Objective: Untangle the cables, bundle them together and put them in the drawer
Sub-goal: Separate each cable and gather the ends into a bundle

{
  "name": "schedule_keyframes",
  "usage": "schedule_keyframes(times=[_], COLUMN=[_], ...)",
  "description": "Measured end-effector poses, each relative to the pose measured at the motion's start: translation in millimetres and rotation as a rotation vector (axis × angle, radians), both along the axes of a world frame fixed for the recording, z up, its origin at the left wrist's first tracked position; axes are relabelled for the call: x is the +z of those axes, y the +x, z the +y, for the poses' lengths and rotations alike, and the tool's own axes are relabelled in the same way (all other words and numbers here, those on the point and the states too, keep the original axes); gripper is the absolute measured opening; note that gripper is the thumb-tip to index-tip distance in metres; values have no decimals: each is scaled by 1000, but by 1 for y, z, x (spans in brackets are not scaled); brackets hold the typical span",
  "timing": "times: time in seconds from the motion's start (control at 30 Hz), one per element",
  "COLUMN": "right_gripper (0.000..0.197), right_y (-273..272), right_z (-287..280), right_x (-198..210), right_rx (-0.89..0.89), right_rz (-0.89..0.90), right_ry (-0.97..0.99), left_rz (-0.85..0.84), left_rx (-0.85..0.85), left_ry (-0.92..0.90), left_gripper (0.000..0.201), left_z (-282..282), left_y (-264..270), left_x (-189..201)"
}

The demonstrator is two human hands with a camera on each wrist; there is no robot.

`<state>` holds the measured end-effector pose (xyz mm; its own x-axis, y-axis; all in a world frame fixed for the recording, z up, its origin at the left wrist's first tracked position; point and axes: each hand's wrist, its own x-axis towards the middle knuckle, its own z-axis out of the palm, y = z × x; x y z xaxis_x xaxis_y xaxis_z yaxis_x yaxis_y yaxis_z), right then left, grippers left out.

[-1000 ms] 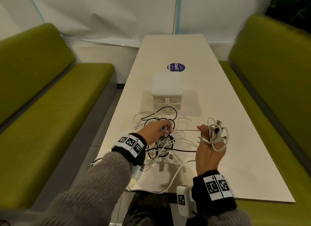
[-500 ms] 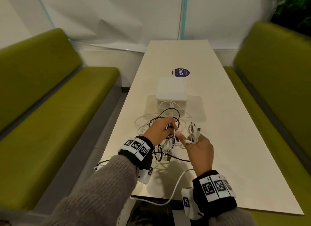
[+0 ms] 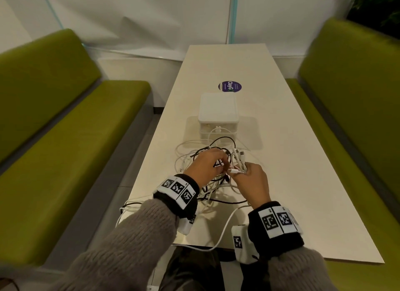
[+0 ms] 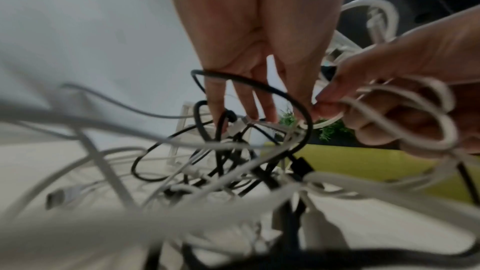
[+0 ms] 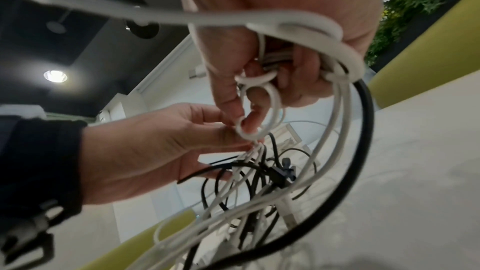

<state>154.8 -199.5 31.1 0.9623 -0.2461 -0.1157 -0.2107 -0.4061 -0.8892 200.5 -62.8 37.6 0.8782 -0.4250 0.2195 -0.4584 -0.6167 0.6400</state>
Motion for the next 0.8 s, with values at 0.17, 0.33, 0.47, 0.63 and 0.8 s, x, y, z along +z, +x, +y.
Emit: schedule_keyframes(times=[0.17,0.33,0.47,0.63,0.8], right_gripper=[30,14,16,7,9], right_y=[-5,-5,-8,-7,-11], right_z=[-6,-7,-8,-9,-10], right_x=[-13,-17,-15,-17,-2], right_rx=[-40,-3,-4,-13,7], right_rz=[-59,-104,-145,-151,-209], right_ry=[40,47,138,346,477], left_rz=[-161,223,384,381,394], left_rx=[108,-19,-54,-191,-202], left_ry=[105,-46,-49,215,291], left_gripper=[19,40,40,45,48], left_z=[-4,-12,0,-1,-4], left_y=[-15,-25,-17,-10,-4], left_x=[8,9,1,7,21])
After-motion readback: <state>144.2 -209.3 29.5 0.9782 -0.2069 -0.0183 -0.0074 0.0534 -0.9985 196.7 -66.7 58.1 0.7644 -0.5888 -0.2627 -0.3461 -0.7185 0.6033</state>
